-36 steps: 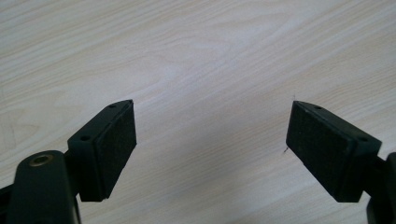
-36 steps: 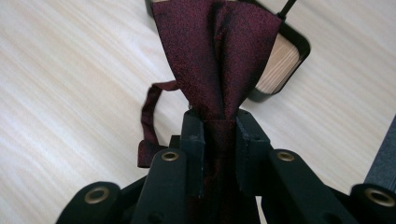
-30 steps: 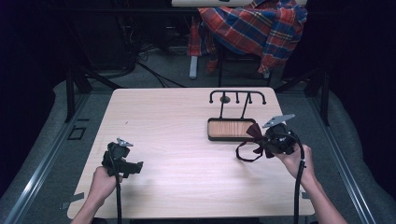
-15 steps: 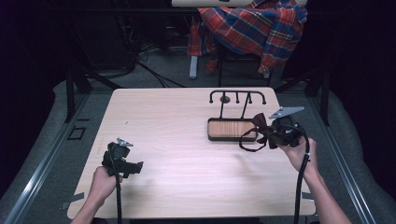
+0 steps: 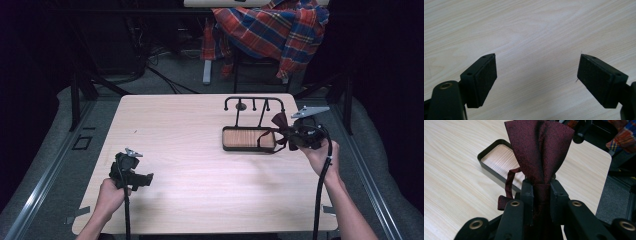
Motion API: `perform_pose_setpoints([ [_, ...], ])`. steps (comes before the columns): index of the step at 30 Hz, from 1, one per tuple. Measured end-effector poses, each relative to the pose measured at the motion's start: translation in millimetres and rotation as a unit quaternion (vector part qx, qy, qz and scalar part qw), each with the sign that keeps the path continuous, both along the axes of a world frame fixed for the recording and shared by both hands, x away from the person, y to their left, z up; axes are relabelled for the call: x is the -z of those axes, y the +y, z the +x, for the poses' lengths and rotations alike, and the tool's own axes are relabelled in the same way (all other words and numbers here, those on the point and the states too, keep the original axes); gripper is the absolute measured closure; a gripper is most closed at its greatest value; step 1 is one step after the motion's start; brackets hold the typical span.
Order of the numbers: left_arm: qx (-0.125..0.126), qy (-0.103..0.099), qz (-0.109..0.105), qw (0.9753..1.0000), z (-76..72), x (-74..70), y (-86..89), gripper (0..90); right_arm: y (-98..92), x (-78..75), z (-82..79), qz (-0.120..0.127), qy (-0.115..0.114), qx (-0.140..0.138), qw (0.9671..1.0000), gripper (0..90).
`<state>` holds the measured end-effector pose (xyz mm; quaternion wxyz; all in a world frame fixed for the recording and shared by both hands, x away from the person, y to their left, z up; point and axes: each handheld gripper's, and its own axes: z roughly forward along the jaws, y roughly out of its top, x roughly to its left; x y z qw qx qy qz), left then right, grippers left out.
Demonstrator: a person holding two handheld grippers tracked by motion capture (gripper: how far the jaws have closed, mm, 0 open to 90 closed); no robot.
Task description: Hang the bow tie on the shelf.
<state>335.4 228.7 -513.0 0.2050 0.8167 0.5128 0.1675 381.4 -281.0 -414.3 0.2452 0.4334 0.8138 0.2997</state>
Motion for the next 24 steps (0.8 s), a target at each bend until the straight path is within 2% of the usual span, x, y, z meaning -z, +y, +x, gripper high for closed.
perform_pose_setpoints([
  [24,-0.002,0.001,0.001,1.0,0.8,1.0,0.2,16.3,-8.4,-11.5,22.9,0.026,-0.03,0.019,0.999,76.2],
])
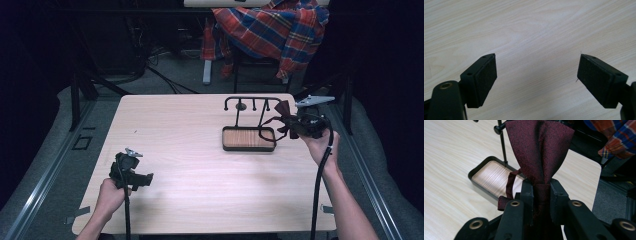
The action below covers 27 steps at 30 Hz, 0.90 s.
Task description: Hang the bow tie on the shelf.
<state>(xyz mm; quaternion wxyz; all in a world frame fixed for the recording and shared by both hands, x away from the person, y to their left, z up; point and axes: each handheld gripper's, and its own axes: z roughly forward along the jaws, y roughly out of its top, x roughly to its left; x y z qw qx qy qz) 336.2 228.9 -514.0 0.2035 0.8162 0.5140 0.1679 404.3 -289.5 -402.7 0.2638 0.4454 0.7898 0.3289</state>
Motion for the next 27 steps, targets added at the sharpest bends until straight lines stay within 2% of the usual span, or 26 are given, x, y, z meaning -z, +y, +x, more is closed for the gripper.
perform_pose_setpoints([
  [12,-0.001,0.0,0.0,1.0,0.4,0.6,-0.1,16.3,-8.7,-4.5,5.8,0.019,-0.02,0.016,0.9995,76.2],
  [20,-0.001,0.002,0.001,1.0,0.6,0.9,-0.6,16.3,-18.0,-9.7,6.8,0.035,-0.039,0.041,0.9978,76.2],
  [22,0.0,0.001,0.002,1.0,0.5,0.6,-0.5,16.3,-17.5,-10.6,7.7,0.029,-0.044,0.049,0.9974,76.1],
  [27,0.0,0.003,0.002,1.0,0.9,0.9,0.1,16.3,-13.3,-7.4,12.1,-0.003,-0.048,0.087,0.9951,76.1],
])
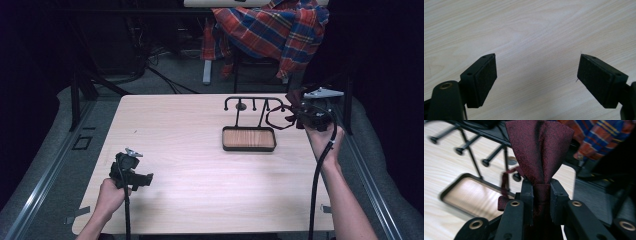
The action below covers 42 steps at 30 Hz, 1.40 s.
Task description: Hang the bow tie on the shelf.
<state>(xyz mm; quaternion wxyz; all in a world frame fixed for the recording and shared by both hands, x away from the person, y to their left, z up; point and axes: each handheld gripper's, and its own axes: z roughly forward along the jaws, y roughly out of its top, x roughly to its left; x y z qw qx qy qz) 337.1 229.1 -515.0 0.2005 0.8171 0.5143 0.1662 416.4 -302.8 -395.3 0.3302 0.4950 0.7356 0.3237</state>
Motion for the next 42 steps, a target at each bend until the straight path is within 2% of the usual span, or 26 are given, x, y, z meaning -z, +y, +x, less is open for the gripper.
perform_pose_setpoints([
  [7,0.0,-0.002,0.0,1.0,-0.1,0.2,0.0,16.3,1.9,11.8,12.3,-0.004,0.015,0.025,0.9996,76.0],
  [17,0.0,0.0,0.001,1.0,0.0,0.7,-0.1,16.3,3.5,41.2,31.3,0.013,0.065,0.044,0.9968,75.3],
  [25,0.001,-0.001,0.001,1.0,-0.2,0.6,-0.1,16.3,4.0,51.0,38.1,0.038,0.095,0.057,0.9931,74.1],
  [29,0.002,0.001,0.001,1.0,-0.1,0.7,-0.2,16.3,3.0,58.3,41.8,0.057,0.12,0.055,0.9896,72.8],
  [34,0.004,0.002,0.001,1.0,0.0,1.1,-0.6,16.3,6.1,71.5,49.0,0.072,0.162,0.04,0.9833,72.8],
  [39,0.002,0.003,0.001,1.0,-0.1,1.2,-0.2,16.3,12.5,77.9,52.5,0.075,0.18,0.015,0.9806,71.9],
  [42,0.003,0.003,0.003,1.0,0.0,1.3,-0.3,16.3,14.0,78.7,53.1,0.084,0.177,0.011,0.9806,70.7],
])
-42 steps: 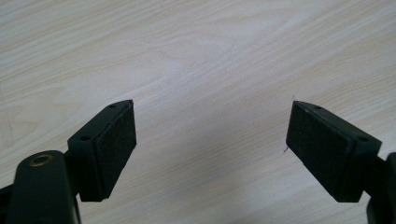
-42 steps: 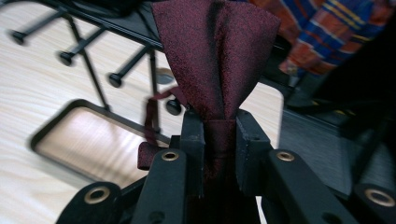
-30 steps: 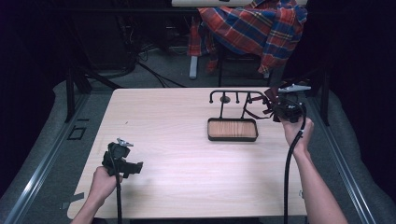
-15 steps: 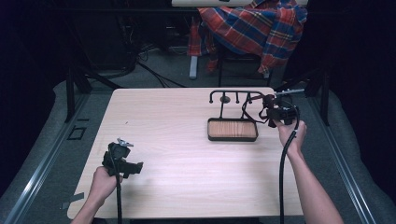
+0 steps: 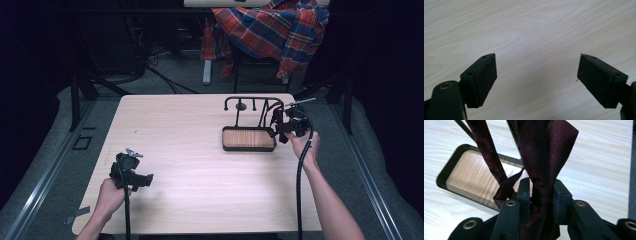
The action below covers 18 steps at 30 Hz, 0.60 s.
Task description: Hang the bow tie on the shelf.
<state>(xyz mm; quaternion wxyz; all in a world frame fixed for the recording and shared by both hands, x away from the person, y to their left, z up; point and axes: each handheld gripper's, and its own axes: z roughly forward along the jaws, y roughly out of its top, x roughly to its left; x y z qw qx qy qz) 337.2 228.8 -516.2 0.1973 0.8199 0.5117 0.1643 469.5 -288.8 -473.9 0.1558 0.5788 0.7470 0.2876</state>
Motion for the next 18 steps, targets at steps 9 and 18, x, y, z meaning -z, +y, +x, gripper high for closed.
perform_pose_setpoints([
  [9,-0.001,0.004,0.002,1.0,3.4,1.9,0.3,16.3,-2.6,7.3,6.3,0.026,0.008,-0.012,0.9995,67.0],
  [18,0.005,0.007,0.007,0.9999,5.8,2.0,-5.7,16.4,-6.8,17.0,9.9,0.052,0.019,-0.015,0.9984,61.1],
])
